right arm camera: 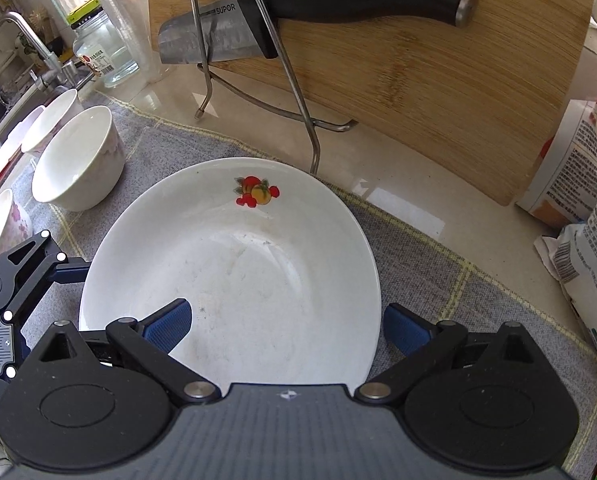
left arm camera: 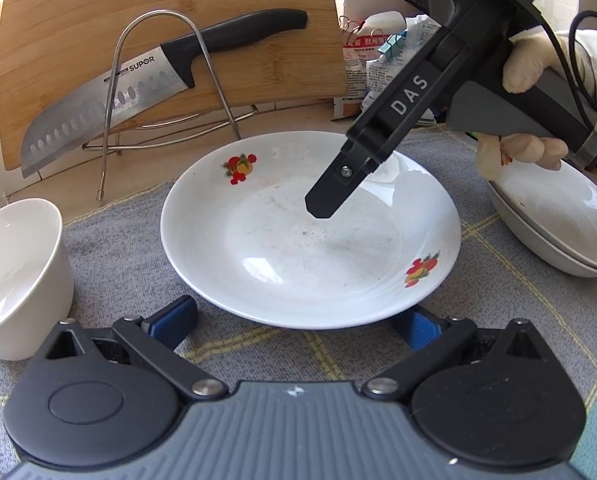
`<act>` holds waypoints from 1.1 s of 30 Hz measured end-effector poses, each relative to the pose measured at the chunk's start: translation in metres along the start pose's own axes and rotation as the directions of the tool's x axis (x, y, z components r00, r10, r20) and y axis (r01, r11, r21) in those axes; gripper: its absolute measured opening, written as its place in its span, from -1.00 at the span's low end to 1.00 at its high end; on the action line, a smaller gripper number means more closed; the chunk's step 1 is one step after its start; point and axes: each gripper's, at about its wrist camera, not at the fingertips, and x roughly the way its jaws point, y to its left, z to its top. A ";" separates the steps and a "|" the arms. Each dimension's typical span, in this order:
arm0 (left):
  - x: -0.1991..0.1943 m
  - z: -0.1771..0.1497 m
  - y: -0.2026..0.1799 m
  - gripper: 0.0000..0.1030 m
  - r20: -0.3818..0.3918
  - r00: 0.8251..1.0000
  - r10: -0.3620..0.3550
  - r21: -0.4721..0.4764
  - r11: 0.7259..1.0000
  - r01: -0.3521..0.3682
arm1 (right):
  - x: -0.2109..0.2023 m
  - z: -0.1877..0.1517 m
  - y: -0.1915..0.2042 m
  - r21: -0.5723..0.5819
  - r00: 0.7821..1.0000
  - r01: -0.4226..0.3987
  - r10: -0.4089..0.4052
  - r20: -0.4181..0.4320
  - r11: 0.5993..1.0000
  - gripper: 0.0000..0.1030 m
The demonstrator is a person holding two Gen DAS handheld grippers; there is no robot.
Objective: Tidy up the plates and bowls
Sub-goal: 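Grip the rim of the deep plate with the right tool, then lift the deep plate with the right tool and carry it toward the stack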
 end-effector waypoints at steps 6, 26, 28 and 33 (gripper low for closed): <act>0.000 0.002 0.001 1.00 -0.006 1.000 -0.009 0.010 1.000 0.009 | 0.006 0.010 0.002 -0.028 1.000 -0.023 0.023 -0.001 0.999 1.00; -0.002 0.000 -0.001 1.00 0.011 1.000 -0.018 0.032 0.999 0.018 | 0.009 0.020 0.001 -0.056 0.994 -0.111 0.112 0.015 0.992 1.00; -0.003 0.000 -0.002 1.00 0.018 1.000 -0.016 0.049 0.999 0.015 | 0.008 0.019 0.001 -0.054 0.994 -0.109 0.110 0.016 0.993 1.00; -0.003 0.003 -0.007 1.00 0.026 1.000 -0.009 0.080 0.997 0.007 | 0.009 0.020 0.005 -0.066 0.996 -0.092 0.093 0.011 0.994 1.00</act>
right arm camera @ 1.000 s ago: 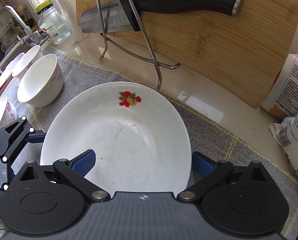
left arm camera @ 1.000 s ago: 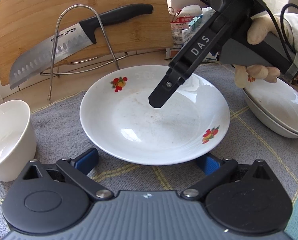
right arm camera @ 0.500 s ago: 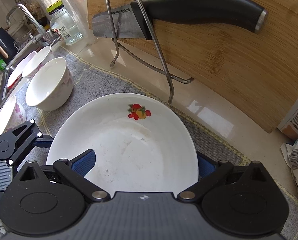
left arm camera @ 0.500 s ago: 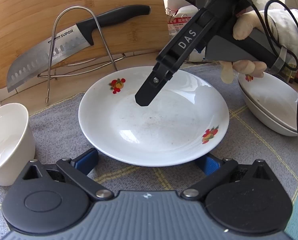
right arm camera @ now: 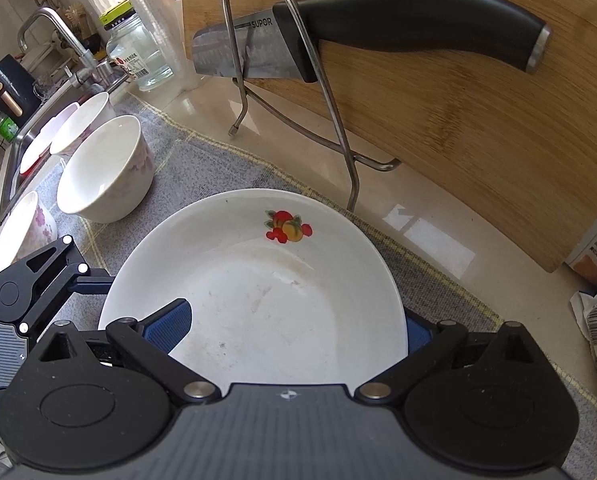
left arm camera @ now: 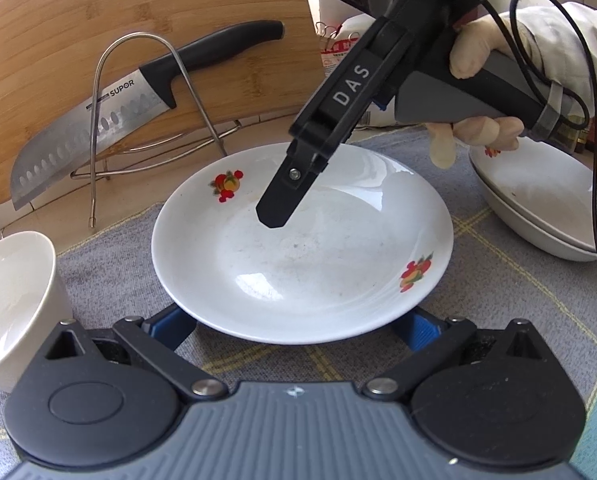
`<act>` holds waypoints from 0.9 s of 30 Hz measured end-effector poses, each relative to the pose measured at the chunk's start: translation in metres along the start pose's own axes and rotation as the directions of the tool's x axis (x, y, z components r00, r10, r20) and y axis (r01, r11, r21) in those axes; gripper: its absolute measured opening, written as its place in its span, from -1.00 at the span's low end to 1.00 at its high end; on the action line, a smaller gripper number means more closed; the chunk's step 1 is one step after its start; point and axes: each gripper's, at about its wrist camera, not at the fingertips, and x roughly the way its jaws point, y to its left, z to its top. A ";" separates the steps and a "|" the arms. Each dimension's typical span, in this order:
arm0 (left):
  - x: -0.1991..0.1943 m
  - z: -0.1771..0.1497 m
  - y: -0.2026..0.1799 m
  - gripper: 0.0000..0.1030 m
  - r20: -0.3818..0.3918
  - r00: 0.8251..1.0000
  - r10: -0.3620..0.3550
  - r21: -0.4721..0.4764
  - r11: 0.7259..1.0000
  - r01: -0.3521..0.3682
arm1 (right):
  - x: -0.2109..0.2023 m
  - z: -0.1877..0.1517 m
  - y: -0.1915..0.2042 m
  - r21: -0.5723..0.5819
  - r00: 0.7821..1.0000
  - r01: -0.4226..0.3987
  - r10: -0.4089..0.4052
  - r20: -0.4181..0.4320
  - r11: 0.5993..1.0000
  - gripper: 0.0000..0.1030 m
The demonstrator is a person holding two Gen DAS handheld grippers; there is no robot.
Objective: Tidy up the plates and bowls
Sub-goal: 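Lift the deep plate with the right tool and carry it toward the stack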
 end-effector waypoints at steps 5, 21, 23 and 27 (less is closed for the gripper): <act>-0.001 0.000 0.001 1.00 -0.004 1.000 0.000 -0.001 1.000 0.000 | 0.000 -0.001 0.001 0.001 1.000 0.002 -0.002 -0.002 1.000 1.00; -0.018 0.003 0.000 0.98 -0.027 1.000 -0.002 0.019 1.000 0.002 | -0.013 -0.012 0.023 -0.005 1.000 -0.007 0.007 0.002 1.000 1.00; -0.022 0.004 0.000 0.98 -0.029 1.000 -0.008 0.016 1.000 0.009 | -0.016 -0.014 0.027 -0.002 1.000 -0.009 0.009 0.006 1.000 1.00; -0.030 0.005 0.001 0.98 -0.035 0.999 -0.021 0.015 1.000 0.021 | -0.024 -0.020 0.035 0.002 1.000 -0.007 0.007 0.013 1.000 1.00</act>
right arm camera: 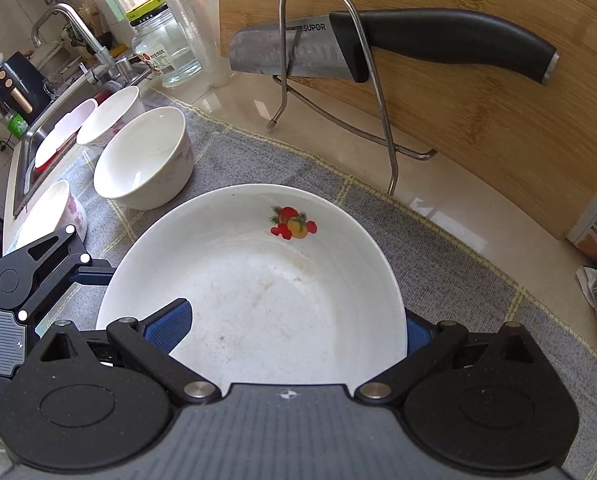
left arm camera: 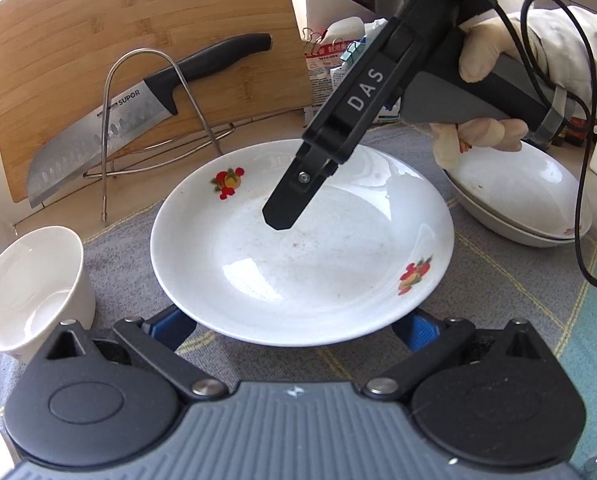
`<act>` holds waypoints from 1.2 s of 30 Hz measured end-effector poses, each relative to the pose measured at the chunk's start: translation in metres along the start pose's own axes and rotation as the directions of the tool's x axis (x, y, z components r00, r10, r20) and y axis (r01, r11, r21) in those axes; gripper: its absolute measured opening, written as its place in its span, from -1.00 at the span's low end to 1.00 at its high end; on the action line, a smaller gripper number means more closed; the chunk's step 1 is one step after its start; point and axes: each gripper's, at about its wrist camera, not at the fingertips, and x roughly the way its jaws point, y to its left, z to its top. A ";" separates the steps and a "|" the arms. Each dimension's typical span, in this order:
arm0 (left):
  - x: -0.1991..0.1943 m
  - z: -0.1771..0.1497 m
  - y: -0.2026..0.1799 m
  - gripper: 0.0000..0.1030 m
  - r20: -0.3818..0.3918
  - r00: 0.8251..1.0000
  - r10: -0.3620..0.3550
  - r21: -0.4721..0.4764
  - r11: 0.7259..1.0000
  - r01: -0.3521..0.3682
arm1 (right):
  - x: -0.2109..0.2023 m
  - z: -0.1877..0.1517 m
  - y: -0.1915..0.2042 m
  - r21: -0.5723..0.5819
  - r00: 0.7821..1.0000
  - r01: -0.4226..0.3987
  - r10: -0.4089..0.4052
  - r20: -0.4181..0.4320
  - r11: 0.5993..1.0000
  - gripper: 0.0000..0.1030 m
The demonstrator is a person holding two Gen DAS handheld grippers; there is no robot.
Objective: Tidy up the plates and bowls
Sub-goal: 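Lift the deep plate with the right tool and carry it toward the stack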
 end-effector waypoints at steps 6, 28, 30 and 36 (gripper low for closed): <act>-0.013 0.003 -0.005 0.98 -0.008 1.000 -0.014 0.025 1.000 0.014 | -0.014 -0.012 0.012 0.028 1.000 -0.002 0.002 0.019 1.000 1.00; -0.058 0.004 -0.028 0.98 -0.018 0.996 -0.085 0.109 0.990 0.087 | -0.060 -0.054 0.048 0.091 0.995 0.049 -0.056 0.080 0.995 1.00; -0.061 0.005 -0.031 0.98 -0.019 0.995 -0.097 0.119 0.988 0.099 | -0.065 -0.059 0.048 0.100 0.994 0.055 -0.064 0.086 0.993 1.00; -0.064 0.012 -0.039 0.98 -0.026 0.990 -0.142 0.163 0.976 0.144 | -0.079 -0.074 0.045 0.149 0.990 0.080 -0.096 0.105 0.986 1.00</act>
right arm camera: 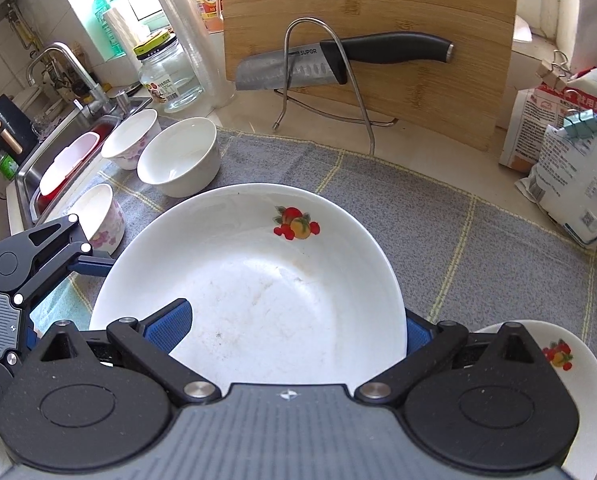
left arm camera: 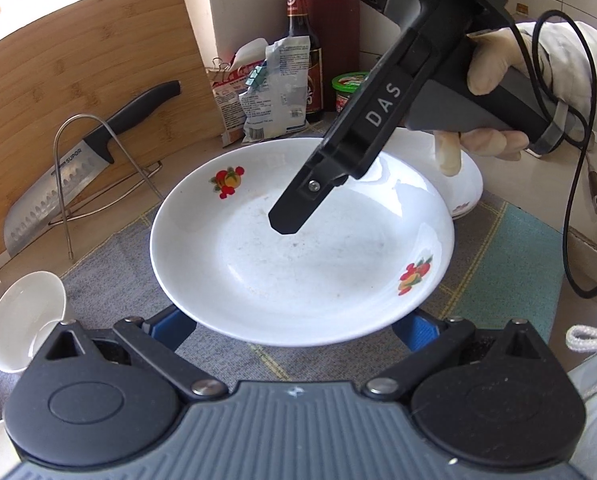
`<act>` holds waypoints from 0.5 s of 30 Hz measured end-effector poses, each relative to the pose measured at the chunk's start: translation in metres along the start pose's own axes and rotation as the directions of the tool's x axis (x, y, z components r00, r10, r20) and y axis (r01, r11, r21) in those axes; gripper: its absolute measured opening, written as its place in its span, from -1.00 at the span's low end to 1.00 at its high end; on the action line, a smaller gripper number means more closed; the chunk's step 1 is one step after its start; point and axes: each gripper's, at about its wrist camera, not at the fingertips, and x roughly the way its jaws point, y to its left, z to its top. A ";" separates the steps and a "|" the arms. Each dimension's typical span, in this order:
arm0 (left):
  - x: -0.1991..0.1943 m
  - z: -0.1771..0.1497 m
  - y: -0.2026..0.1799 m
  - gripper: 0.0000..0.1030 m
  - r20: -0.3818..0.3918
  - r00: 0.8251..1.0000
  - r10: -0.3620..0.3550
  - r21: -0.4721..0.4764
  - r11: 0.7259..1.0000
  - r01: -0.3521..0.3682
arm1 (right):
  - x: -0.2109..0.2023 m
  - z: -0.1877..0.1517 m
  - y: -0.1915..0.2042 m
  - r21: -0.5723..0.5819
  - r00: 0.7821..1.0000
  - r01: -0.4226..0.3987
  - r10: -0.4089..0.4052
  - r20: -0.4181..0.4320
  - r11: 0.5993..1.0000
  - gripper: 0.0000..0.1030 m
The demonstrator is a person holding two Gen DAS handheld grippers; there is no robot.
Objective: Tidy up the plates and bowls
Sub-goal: 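Lift the deep plate with the right tool and carry it toward the stack, then lower the deep plate onto the plate stack with the right tool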
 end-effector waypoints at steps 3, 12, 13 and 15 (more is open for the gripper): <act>0.002 0.004 -0.005 0.98 0.002 1.000 -0.029 0.017 0.999 0.029 | -0.009 -0.007 -0.005 0.026 1.000 0.019 -0.019 0.012 0.999 1.00; 0.014 0.021 -0.025 0.98 0.016 0.993 -0.116 0.090 0.989 0.114 | -0.037 -0.034 -0.026 0.111 0.995 0.089 -0.094 0.038 0.990 1.00; 0.016 0.023 -0.027 0.98 0.017 0.992 -0.127 0.097 0.987 0.124 | -0.040 -0.038 -0.030 0.123 0.994 0.096 -0.101 0.040 0.988 1.00; 0.020 0.028 -0.032 0.98 0.017 0.989 -0.147 0.113 0.983 0.144 | -0.046 -0.044 -0.035 0.140 0.992 0.108 -0.115 0.042 0.984 1.00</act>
